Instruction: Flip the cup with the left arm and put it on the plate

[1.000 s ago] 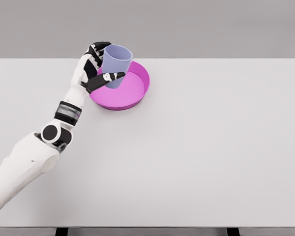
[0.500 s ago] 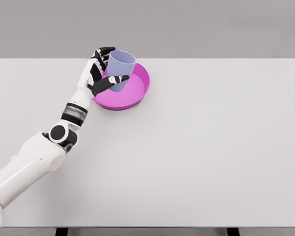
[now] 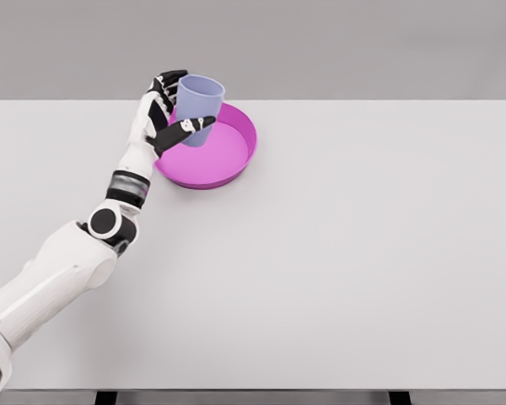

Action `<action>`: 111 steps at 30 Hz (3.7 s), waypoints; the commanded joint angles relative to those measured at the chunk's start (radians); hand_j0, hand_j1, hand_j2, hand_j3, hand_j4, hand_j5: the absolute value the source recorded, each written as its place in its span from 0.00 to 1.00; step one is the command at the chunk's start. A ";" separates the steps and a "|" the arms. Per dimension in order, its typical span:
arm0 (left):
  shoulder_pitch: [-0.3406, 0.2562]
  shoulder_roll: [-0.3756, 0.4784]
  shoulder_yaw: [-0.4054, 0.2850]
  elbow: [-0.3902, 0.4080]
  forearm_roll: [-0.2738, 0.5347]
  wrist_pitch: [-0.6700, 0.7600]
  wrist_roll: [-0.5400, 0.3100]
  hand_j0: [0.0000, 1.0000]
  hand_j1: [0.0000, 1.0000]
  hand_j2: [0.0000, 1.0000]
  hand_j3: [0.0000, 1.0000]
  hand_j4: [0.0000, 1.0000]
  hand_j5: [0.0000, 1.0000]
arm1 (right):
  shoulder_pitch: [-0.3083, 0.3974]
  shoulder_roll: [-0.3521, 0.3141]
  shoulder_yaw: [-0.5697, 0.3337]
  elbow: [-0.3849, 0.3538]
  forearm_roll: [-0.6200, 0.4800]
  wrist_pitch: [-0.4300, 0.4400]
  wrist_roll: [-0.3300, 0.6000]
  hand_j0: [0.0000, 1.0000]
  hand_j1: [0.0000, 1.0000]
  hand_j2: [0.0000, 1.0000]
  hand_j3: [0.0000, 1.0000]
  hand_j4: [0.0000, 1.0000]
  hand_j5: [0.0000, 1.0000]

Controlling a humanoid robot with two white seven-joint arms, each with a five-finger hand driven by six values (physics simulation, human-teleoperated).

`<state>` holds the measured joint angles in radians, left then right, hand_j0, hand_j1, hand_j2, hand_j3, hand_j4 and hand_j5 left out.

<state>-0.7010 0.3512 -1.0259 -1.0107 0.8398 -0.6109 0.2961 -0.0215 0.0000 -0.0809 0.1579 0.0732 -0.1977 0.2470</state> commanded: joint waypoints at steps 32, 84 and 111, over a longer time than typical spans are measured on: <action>0.003 -0.003 0.092 -0.063 -0.073 0.000 0.063 0.34 0.34 0.34 0.34 0.34 0.34 | 0.000 0.000 0.000 0.000 0.000 0.000 0.000 1.00 1.00 1.00 1.00 1.00 1.00; 0.023 -0.067 0.069 -0.023 -0.088 0.000 0.132 0.94 0.94 0.94 0.94 0.94 0.94 | 0.000 0.000 0.000 0.000 0.000 0.000 0.000 1.00 1.00 1.00 1.00 1.00 1.00; 0.058 0.618 0.067 -0.367 -0.383 0.000 -0.132 1.00 1.00 1.00 1.00 1.00 1.00 | 0.000 0.000 0.000 0.000 0.000 0.000 0.000 1.00 1.00 1.00 1.00 1.00 1.00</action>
<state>-0.6427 0.8943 -0.9571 -1.3723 0.5295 -0.6104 0.2618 -0.0215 0.0000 -0.0810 0.1579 0.0732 -0.1977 0.2467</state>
